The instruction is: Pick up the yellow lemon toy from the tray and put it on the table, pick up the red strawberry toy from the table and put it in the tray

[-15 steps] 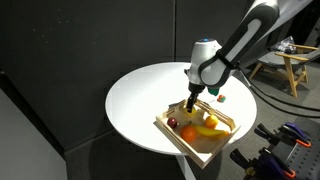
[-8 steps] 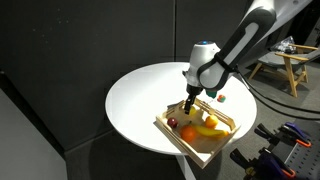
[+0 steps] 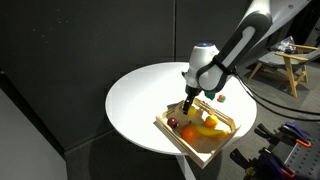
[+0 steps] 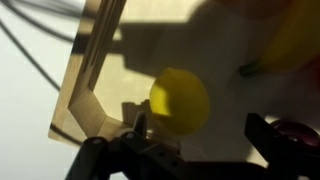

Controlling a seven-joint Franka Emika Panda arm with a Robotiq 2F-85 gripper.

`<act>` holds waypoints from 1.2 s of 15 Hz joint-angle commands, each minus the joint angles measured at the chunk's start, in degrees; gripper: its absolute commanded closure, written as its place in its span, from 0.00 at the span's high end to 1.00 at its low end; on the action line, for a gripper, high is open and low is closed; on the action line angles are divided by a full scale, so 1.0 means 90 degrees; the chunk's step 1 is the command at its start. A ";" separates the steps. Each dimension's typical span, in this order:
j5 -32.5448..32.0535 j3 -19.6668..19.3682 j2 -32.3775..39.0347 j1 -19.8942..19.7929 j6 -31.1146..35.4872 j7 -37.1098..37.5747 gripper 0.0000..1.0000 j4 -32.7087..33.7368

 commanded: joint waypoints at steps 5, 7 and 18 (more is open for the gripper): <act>-0.0079 0.0013 0.0110 -0.0079 0.0044 0.0003 1.00 0.0103; -0.0082 0.0009 0.0118 -0.0080 0.0036 0.0007 1.00 0.0107; -0.0073 0.0022 0.0190 -0.0117 0.0018 -0.0024 0.89 0.0133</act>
